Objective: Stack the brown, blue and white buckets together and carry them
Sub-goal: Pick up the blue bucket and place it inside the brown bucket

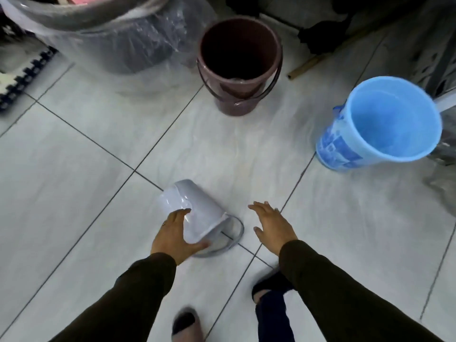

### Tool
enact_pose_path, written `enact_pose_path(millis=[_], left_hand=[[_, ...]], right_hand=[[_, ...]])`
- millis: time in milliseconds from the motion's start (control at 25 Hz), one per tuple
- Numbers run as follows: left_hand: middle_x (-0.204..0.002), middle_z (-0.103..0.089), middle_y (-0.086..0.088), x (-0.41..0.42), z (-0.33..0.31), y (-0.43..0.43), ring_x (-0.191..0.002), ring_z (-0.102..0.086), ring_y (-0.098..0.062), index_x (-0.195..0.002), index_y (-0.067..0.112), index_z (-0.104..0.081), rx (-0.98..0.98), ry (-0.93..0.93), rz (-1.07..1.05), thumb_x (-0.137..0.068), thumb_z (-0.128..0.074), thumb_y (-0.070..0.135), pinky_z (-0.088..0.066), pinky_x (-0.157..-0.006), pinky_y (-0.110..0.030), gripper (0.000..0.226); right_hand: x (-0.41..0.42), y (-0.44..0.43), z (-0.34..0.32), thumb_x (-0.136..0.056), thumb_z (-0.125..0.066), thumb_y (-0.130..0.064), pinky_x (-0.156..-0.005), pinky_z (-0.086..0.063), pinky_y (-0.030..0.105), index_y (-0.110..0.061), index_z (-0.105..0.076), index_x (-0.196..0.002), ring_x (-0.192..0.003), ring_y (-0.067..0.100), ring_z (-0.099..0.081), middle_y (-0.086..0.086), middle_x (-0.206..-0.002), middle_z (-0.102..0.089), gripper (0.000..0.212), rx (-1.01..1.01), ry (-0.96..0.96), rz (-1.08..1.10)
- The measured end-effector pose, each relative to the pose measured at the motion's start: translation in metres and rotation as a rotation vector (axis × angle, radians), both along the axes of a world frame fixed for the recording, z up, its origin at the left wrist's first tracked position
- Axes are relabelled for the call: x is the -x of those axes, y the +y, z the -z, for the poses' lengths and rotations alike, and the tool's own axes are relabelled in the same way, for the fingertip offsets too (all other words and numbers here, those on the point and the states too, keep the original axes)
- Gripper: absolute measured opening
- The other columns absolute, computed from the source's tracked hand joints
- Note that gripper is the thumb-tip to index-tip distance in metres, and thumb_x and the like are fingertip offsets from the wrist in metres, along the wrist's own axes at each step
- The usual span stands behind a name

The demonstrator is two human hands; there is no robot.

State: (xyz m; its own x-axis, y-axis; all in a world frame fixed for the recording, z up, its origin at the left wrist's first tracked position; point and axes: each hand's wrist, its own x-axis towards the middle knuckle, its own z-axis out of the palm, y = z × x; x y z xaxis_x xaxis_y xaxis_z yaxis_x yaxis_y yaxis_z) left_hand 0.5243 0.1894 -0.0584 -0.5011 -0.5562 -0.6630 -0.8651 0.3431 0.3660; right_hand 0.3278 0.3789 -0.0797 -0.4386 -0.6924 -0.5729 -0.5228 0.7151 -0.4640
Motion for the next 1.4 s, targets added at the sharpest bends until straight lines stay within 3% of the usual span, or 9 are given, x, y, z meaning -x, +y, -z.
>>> enact_pose_path(millis=[160, 280, 520, 680, 880, 1080, 1200, 1280, 1400], left_hand=[[-0.159, -0.033, -0.012, -0.06, 0.068, 0.023, -0.137, -0.047, -0.033, -0.158, 0.023, -0.002, -0.143, -0.098, -0.193, -0.075, -0.082, 0.035, -0.044, -0.108, -0.043, 0.116], [-0.112, -0.069, -0.017, -0.064, 0.087, 0.038, -0.086, -0.064, -0.03, -0.159, 0.031, 0.002, -0.023, -0.088, -0.304, -0.099, -0.052, 0.026, -0.05, -0.079, -0.038, 0.082], [-0.093, -0.073, -0.016, 0.014, 0.05, -0.006, -0.082, -0.065, -0.035, -0.128, 0.023, -0.058, 0.081, 0.164, -0.244, -0.101, -0.041, 0.033, -0.05, -0.072, -0.033, 0.033], [-0.096, -0.073, -0.017, 0.123, 0.047, -0.021, -0.085, -0.072, -0.038, -0.109, 0.01, -0.063, -0.163, 0.198, -0.335, -0.097, -0.047, 0.027, -0.062, -0.078, -0.044, 0.026], [-0.091, -0.071, -0.02, 0.197, 0.07, -0.025, -0.065, -0.071, -0.033, -0.105, 0.005, -0.06, -0.392, 0.121, -0.556, -0.096, -0.05, 0.018, -0.063, -0.057, -0.037, 0.019], [-0.097, -0.064, -0.02, 0.211, 0.067, -0.033, -0.078, -0.065, -0.035, -0.11, -0.003, -0.058, -0.416, -0.04, -0.559, -0.101, -0.047, 0.025, -0.06, -0.08, -0.045, 0.031], [-0.118, -0.06, -0.022, 0.228, 0.038, -0.028, -0.104, -0.061, -0.041, -0.136, -0.006, -0.048, -0.132, -0.136, -0.411, -0.098, -0.05, 0.034, -0.052, -0.081, -0.042, 0.055], [-0.141, -0.049, -0.024, 0.252, 0.013, -0.016, -0.13, -0.048, -0.041, -0.144, -0.001, -0.041, 0.027, 0.039, -0.317, -0.095, -0.057, 0.032, -0.042, -0.107, -0.043, 0.061], [-0.144, -0.053, -0.012, 0.315, -0.015, 0.01, -0.132, -0.05, -0.031, -0.146, 0.01, -0.044, -0.175, 0.261, -0.218, -0.094, -0.062, 0.035, -0.037, -0.113, -0.034, 0.061]], right_hand=[[-0.068, -0.04, 0.057, -0.098, -0.057, -0.016, -0.123, -0.026, 0.04, -0.027, -0.03, -0.156, -0.15, 0.023, -0.031, 0.0, -0.166, -0.026, 0.065, 0.001, -0.098, -0.016], [-0.081, -0.06, 0.068, -0.098, -0.058, -0.024, -0.108, -0.046, 0.039, -0.02, -0.049, -0.14, -0.129, 0.027, -0.054, 0.006, -0.149, -0.048, 0.044, 0.061, 0.015, 0.06], [0.0, -0.073, 0.023, -0.097, -0.056, -0.012, -0.111, -0.044, 0.04, -0.019, -0.035, -0.152, -0.131, 0.026, -0.052, 0.003, -0.157, -0.038, 0.06, 0.302, 0.155, 0.212], [0.081, -0.055, 0.015, -0.092, -0.054, 0.007, -0.118, -0.031, 0.034, -0.015, -0.014, -0.16, -0.146, 0.028, -0.035, 0.007, -0.166, -0.017, 0.081, 0.171, 0.139, 0.431], [0.12, -0.022, 0.035, -0.093, -0.057, 0.006, -0.116, -0.037, 0.039, -0.018, -0.028, -0.157, -0.14, 0.031, -0.043, 0.012, -0.156, -0.035, 0.074, 0.226, -0.122, 0.709], [0.133, -0.023, 0.032, -0.095, -0.06, 0.002, -0.1, -0.054, 0.052, -0.023, -0.034, -0.154, -0.131, 0.035, -0.054, 0.007, -0.152, -0.043, 0.069, 0.318, -0.33, 0.875], [0.15, -0.014, 0.014, -0.099, -0.06, -0.018, -0.097, -0.055, 0.05, -0.022, -0.038, -0.15, -0.122, 0.035, -0.06, 0.006, -0.152, -0.045, 0.056, 0.505, -0.458, 1.349], [0.172, 0.007, -0.006, -0.099, -0.057, -0.036, -0.097, -0.055, 0.052, -0.021, -0.036, -0.15, -0.121, 0.036, -0.061, 0.005, -0.156, -0.042, 0.058, 0.65, -0.517, 1.734], [0.219, 0.05, -0.027, -0.089, -0.059, -0.057, -0.101, -0.052, 0.053, -0.019, -0.031, -0.155, -0.131, 0.033, -0.052, 0.005, -0.157, -0.037, 0.081, 0.697, -0.461, 1.991]])
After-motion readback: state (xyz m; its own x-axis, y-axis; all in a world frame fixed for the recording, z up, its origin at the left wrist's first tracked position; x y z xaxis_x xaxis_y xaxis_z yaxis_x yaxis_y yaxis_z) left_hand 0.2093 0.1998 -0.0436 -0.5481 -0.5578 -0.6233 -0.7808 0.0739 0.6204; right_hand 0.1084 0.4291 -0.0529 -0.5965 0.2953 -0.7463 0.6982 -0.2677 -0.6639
